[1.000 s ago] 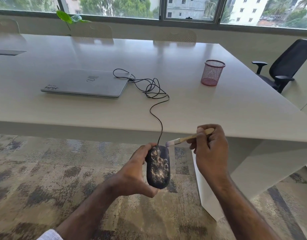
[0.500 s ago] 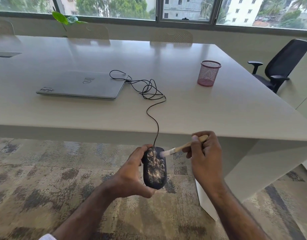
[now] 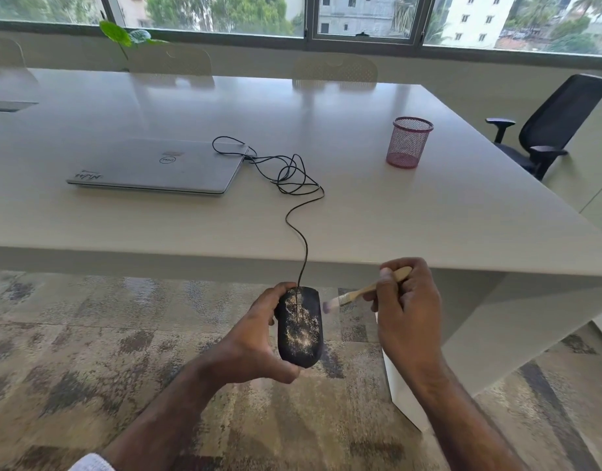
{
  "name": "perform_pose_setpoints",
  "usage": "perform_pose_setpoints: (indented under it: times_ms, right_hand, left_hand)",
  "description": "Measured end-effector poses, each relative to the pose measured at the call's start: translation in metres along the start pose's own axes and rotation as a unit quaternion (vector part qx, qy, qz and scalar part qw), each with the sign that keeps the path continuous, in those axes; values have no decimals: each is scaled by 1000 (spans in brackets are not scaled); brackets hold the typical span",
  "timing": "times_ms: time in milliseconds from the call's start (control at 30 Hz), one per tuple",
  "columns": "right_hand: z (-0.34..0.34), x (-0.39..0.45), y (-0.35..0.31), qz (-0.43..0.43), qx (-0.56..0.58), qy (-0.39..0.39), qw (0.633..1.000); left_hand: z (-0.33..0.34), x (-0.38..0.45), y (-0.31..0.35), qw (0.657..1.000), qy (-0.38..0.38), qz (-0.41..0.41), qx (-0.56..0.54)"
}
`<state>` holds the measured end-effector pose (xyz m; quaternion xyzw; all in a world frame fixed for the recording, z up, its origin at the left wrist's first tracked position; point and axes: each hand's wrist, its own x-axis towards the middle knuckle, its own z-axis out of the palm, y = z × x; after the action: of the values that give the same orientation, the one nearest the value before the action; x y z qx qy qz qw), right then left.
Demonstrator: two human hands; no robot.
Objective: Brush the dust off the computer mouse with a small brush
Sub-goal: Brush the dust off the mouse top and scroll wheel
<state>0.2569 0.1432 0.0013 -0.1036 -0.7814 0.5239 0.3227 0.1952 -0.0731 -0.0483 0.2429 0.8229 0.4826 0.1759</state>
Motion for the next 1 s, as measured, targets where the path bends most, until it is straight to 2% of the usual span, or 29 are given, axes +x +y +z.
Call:
perform_pose_setpoints:
  times_ms: [133,233,333,533,733,833,900,1000]
  right_hand:
    - [0,0,-2,13,40,-6,999]
    - [0,-1,-1,19,-5,-32,999]
    - [-2,0,0,9,-38,-18,999]
    - [0,-5,-7,8,2,-20,1000]
    - [-4,-4,-6,-1,-47,-14,999]
    - [-5,-7,-8,-6,-3,-5,1000]
    - [-4,-10,-10,-3,14,-17,1000]
    - [-4,-10,-9,0,-19,-40,999]
  left_hand:
    - [1,1,0,1000,2,1,-4]
    - [1,2,0,1000,1,7,-4]
    - [1,1,1,1000,8,10,3]
    - [1,0,3,1000,1,0,1]
    - [0,-2,3,1000,3,3,7]
    - [0,-2,3,1000,-1,4,10]
    - [0,-2,4,1000,-2,4,9]
    - [0,-3,5,1000,4,9,12]
